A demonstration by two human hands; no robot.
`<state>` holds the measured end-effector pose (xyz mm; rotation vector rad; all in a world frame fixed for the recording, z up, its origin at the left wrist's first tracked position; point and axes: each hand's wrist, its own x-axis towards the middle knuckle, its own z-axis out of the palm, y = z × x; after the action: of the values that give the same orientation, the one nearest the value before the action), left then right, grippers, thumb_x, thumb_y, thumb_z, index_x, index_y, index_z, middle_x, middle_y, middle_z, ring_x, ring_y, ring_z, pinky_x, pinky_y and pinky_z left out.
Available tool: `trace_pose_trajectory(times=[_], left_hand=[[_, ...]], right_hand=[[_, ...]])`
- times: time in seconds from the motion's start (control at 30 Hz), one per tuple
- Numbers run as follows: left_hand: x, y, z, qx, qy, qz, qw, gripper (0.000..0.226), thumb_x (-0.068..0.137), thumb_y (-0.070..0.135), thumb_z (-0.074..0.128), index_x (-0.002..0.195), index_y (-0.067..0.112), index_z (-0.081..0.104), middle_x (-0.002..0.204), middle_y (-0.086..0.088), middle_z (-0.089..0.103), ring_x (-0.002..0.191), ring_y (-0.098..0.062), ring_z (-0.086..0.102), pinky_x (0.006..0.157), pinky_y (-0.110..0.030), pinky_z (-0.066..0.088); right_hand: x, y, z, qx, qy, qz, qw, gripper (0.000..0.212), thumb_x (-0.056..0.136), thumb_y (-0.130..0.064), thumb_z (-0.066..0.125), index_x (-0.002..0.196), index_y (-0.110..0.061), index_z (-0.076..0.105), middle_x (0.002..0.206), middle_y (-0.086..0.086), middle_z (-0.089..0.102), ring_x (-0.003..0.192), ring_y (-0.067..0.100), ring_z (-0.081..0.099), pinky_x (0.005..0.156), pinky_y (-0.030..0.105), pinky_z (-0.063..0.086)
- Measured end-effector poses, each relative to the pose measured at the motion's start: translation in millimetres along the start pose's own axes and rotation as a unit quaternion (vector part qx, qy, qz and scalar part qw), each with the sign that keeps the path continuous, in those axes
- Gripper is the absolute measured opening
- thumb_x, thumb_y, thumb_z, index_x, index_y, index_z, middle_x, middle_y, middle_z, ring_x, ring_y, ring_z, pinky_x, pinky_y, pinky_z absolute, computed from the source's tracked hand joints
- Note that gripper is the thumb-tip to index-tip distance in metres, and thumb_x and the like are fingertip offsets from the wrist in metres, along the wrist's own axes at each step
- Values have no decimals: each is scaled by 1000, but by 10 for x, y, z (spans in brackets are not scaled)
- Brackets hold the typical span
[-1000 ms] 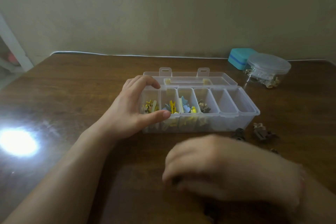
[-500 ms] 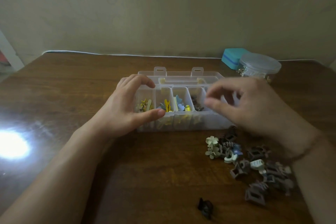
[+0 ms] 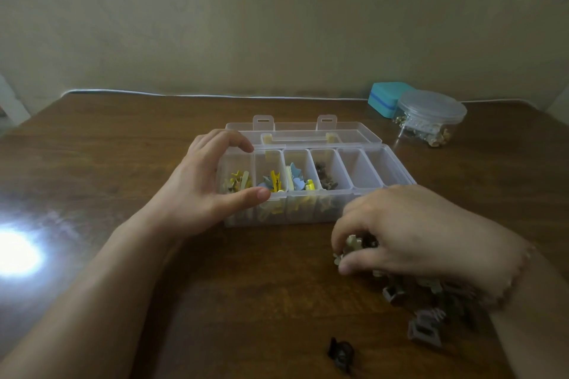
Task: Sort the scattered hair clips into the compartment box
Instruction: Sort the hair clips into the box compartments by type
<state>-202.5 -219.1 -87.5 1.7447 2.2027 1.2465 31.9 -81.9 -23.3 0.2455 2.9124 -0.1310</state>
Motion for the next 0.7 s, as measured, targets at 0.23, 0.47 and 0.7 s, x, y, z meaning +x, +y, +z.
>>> trace_pose_trajectory(times=[0.23, 0.47, 0.7], left_hand=[[-3, 12, 6, -5, 0, -4, 1000, 63, 67, 72, 63, 117, 35, 53, 123, 23, 50, 122, 5, 39, 91, -18, 35], [-5, 9, 7, -3, 5, -2, 1000, 67, 66, 74, 62, 117, 32, 54, 123, 20, 52, 123, 0, 41, 92, -19, 36], [-7, 8, 3, -3, 2, -2, 1000, 67, 66, 74, 62, 118, 32, 54, 124, 18, 52, 124, -1, 41, 90, -19, 35]], right_hand=[[7, 86, -3, 73, 15, -17, 997, 14, 83, -51, 62, 91, -40, 64, 86, -22, 56, 84, -6, 51, 69, 19, 44], [-35, 293, -69, 236, 321, 26, 917, 9, 74, -40, 72, 77, -32, 70, 74, -13, 66, 70, 2, 60, 56, 14, 43], [-58, 202, -57, 192, 190, -42, 962, 16, 71, -45, 77, 74, -33, 66, 75, -12, 60, 73, 8, 56, 57, 15, 43]])
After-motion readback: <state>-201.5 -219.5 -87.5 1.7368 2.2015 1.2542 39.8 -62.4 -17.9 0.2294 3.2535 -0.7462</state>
